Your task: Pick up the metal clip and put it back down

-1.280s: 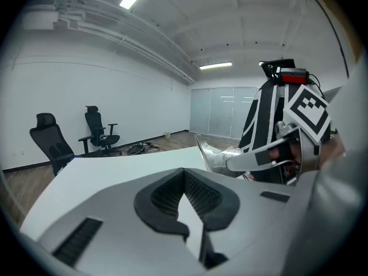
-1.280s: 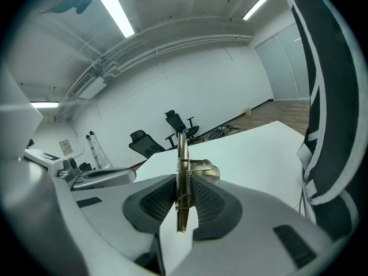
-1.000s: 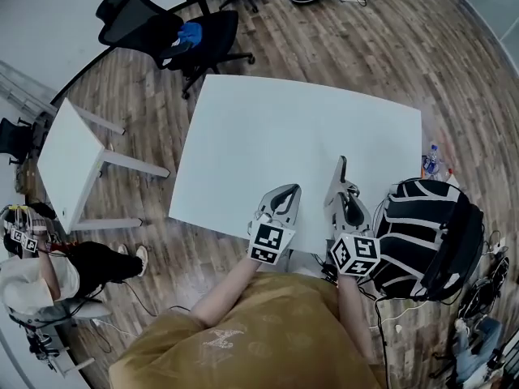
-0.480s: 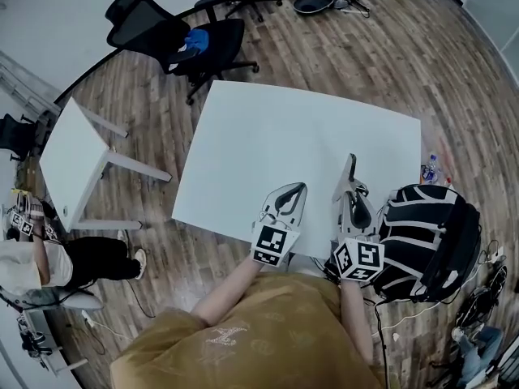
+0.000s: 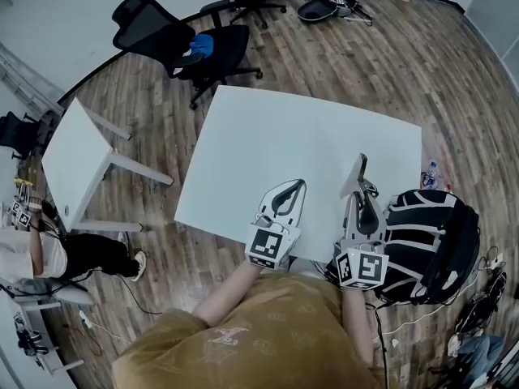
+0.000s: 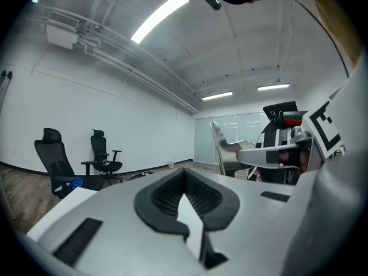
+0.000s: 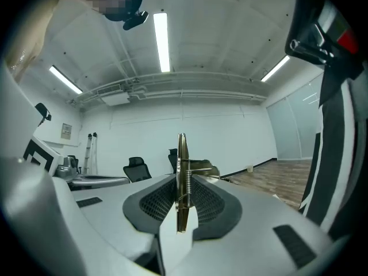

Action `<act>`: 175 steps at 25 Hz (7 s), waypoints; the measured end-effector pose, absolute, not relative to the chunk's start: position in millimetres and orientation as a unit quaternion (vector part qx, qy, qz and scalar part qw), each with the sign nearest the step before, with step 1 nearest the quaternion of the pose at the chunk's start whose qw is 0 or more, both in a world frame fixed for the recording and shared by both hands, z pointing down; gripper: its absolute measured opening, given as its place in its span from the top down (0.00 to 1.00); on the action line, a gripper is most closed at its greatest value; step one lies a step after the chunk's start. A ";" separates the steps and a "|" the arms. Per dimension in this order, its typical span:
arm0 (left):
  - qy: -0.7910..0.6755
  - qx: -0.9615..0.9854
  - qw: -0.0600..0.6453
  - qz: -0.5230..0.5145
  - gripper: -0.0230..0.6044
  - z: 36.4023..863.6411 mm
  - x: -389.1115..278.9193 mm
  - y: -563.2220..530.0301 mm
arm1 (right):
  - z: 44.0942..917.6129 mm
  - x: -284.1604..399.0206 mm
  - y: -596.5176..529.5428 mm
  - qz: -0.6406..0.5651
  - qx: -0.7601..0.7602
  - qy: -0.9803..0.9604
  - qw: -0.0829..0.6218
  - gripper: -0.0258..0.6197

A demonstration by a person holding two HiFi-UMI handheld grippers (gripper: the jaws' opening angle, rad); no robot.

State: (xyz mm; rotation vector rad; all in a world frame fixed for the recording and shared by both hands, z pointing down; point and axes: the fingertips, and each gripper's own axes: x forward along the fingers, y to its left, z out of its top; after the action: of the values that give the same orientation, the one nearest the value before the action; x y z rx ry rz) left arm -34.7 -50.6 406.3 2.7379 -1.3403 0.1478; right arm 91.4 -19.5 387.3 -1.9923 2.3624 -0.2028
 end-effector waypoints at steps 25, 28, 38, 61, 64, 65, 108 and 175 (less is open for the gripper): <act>-0.436 0.899 0.026 0.032 0.96 392.8 -24.1 -49.0 | 388.7 96.5 -17.9 -0.057 -0.643 0.764 0.021 0.84; -0.434 0.900 0.024 0.035 0.96 392.6 -23.8 -49.8 | 387.5 96.7 -18.4 -0.056 -0.643 0.763 0.022 0.84; -0.426 0.903 0.023 0.041 0.96 396.8 -24.8 -48.2 | 387.1 90.9 -18.8 -0.057 -0.643 0.763 0.018 0.84; -0.422 0.905 0.033 0.052 0.96 405.4 -18.4 -45.3 | 397.2 93.1 -16.4 -0.077 -0.638 0.766 0.018 0.84; -0.422 0.904 0.037 0.060 0.96 412.2 -15.6 -45.7 | 403.8 96.9 -16.7 -0.087 -0.638 0.765 0.015 0.84; -0.422 0.903 0.039 0.062 0.96 414.4 -14.9 -45.5 | 405.8 98.2 -16.6 -0.091 -0.638 0.765 0.015 0.84; -0.438 0.874 0.142 0.155 0.96 532.2 -27.4 -46.9 | 556.7 94.9 -10.0 -0.325 -0.601 0.729 -0.045 0.84; -0.427 0.859 0.196 0.206 0.96 587.6 -30.7 -25.9 | 632.1 111.5 1.8 -0.350 -0.621 0.676 -0.190 0.77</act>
State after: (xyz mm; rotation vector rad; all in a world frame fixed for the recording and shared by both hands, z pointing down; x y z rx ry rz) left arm -30.7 -25.9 587.6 2.4050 -1.1953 0.5770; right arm 111.5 1.8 632.1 -2.2279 2.4245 -1.2543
